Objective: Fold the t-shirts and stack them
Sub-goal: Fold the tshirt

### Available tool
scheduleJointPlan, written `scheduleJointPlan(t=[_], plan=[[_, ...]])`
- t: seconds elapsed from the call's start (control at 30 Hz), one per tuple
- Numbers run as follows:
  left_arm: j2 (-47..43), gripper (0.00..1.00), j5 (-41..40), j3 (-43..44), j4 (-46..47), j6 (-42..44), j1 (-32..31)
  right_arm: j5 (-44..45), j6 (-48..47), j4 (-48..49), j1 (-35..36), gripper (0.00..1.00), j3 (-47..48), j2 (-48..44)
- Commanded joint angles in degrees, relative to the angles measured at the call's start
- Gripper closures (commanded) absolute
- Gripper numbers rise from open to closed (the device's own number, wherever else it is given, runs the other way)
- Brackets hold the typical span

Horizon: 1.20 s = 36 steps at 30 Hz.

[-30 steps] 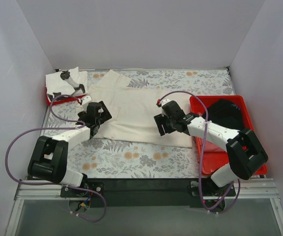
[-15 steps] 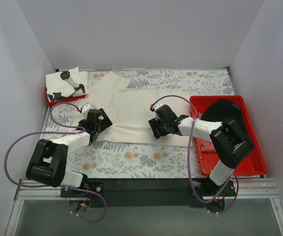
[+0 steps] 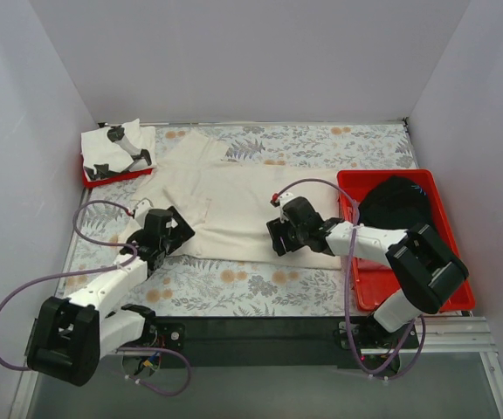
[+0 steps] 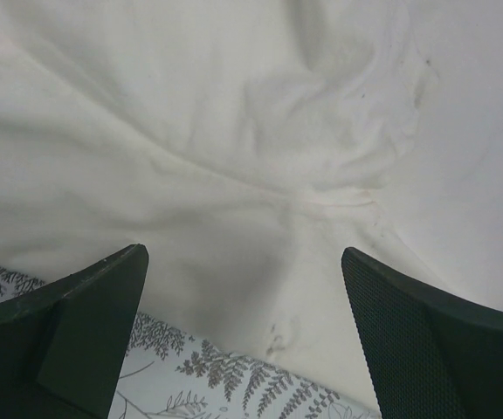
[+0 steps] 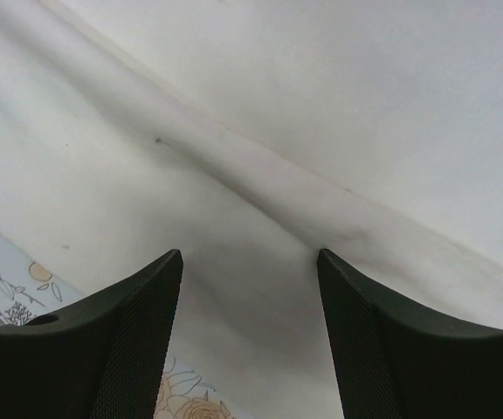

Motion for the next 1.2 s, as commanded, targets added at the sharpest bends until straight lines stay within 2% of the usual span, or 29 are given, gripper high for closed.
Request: scheduleJointPlan(t=[0.0,0.1,0.2,0.33,0.47,0.73,0.87,1.17], plan=[[-5.41,0.14,1.81,-1.55,-4.82,-3.15,-0.41,-6.6,4.0,-6.52,1.67,0.43,-4.82,-1.06],[-11.22,0.14,0.77,-0.76,-5.44,-2.72,-0.67,-6.34,4.1,-6.79,2.37,0.43,-5.36,-3.35],[-12.11,0.13,-2.14,1.69,-5.18,-1.93,-0.67,-5.28,3.49,-7.31,2.46,0.43,-4.22,-5.72],[-5.01,0.13,-3.63,4.42,1.3,0.26,-0.76,-2.84,2.17,-8.81,2.55,0.43,0.95,-6.52],[6.06,0.12,-9.25,8.73,4.57,2.9,-0.06,-1.77,1.02,-9.95,2.46,0.42,5.52,-6.35],[17.05,0.11,-6.1,12.51,14.5,5.28,5.91,0.34,-0.82,-9.95,2.37,0.41,12.04,-4.59],[22.59,0.12,-4.25,14.36,13.89,5.63,7.32,0.96,-1.88,-9.87,2.02,0.41,15.03,-1.43],[16.99,0.11,0.75,6.9,11.52,3.88,10.31,0.7,-2.5,-8.81,-0.17,0.41,18.46,6.65]])
